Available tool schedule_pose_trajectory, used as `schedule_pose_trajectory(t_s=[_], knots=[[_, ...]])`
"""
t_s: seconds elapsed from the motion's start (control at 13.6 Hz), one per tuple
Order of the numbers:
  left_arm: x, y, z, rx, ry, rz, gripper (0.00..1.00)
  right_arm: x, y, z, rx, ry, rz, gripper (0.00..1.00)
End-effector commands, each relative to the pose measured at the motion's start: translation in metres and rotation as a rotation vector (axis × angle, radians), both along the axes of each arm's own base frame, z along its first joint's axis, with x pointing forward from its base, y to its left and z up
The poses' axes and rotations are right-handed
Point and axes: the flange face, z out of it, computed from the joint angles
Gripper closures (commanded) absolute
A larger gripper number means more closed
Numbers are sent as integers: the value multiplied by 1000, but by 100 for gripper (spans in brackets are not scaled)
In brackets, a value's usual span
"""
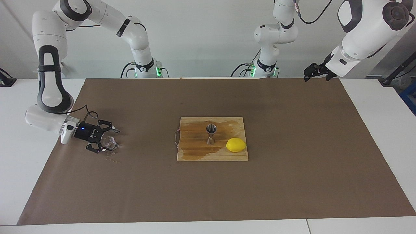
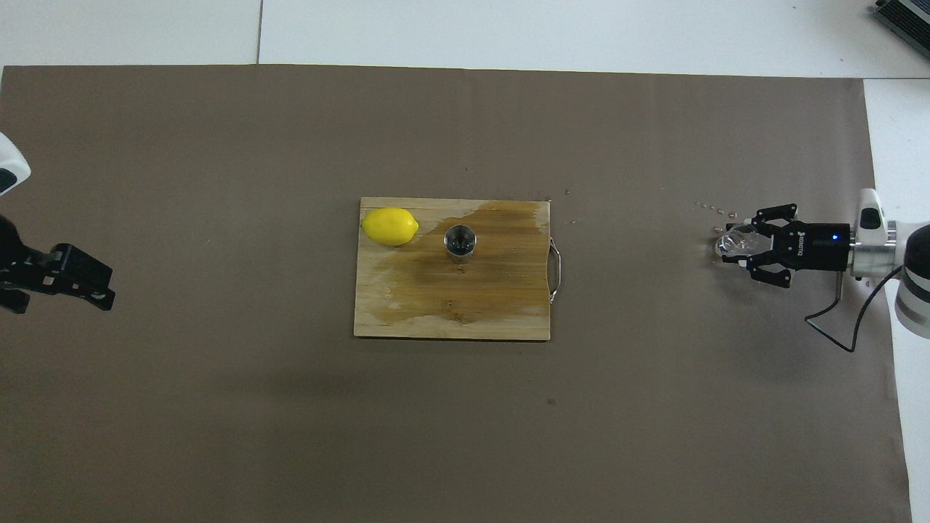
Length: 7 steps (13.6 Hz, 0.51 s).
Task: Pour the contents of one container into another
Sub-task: 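Open the right gripper to release the clear glass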
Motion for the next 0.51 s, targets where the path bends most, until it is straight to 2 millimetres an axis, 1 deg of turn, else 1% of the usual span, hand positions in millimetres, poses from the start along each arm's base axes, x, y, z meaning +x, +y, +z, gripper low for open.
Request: schedule_pose_trajectory(t_s=[0.0, 0.15, 0.29, 0.37, 0.44], knots=[[-9, 1, 1, 10, 5, 11, 0, -6, 1, 42, -37, -1, 5, 0], [-9, 1, 1, 10, 5, 11, 0, -3, 0, 74, -109, -2, -16, 0], [-9, 1, 1, 10, 7, 11, 0, -2, 5, 109, -186, 58, -87, 0], [-9, 1, 1, 10, 7, 10, 0, 0, 12, 125, -214, 110, -140, 0], [-9, 1, 1, 10, 5, 10, 0, 4, 25, 142, -236, 155, -189, 0]])
